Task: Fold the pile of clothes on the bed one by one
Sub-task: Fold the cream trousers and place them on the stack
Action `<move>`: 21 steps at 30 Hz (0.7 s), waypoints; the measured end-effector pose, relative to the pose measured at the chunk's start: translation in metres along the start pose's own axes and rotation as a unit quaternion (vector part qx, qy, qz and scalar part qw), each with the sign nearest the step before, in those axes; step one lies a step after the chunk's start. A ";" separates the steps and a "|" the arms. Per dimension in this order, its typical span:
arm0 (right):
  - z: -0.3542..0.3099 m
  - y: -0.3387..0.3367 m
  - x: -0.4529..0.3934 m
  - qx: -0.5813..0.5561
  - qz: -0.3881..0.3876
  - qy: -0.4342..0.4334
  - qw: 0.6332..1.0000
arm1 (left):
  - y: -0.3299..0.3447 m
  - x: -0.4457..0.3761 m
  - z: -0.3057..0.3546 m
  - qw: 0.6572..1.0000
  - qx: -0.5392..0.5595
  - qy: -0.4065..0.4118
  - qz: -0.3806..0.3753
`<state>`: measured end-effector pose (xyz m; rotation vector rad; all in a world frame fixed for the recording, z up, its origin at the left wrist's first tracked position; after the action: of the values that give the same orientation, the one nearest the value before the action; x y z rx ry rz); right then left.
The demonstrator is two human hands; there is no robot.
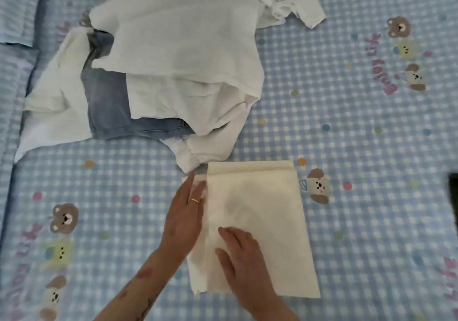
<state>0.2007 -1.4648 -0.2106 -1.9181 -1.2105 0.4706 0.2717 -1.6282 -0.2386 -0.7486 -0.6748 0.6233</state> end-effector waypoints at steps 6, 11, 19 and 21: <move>0.087 -0.031 -0.025 0.081 0.031 0.316 0.945 | 0.052 0.064 0.013 0.971 0.077 -0.223 -0.031; 0.101 -0.034 -0.028 -0.051 0.001 0.334 0.941 | 0.050 0.058 0.022 0.941 0.160 -0.298 0.003; 0.106 -0.079 -0.027 -0.018 0.052 0.293 0.955 | 0.033 0.053 0.069 0.961 0.190 -0.201 0.001; 0.119 -0.111 -0.019 -0.018 0.073 0.298 0.952 | 0.039 0.054 0.100 0.966 0.194 -0.169 -0.004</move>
<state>0.0489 -1.4059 -0.1977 -1.9842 -0.6874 -0.0677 0.2215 -1.5274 -0.1963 -0.2744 -0.8350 0.8556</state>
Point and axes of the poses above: each hand's wrist, its own x-axis away from the middle knuckle, its own y-axis out of the palm, z = x × y, the point moved 2 cm from there along -x, towards the middle knuckle, and after that the axes turned 2 degrees about -z, right-handed, at the moved point
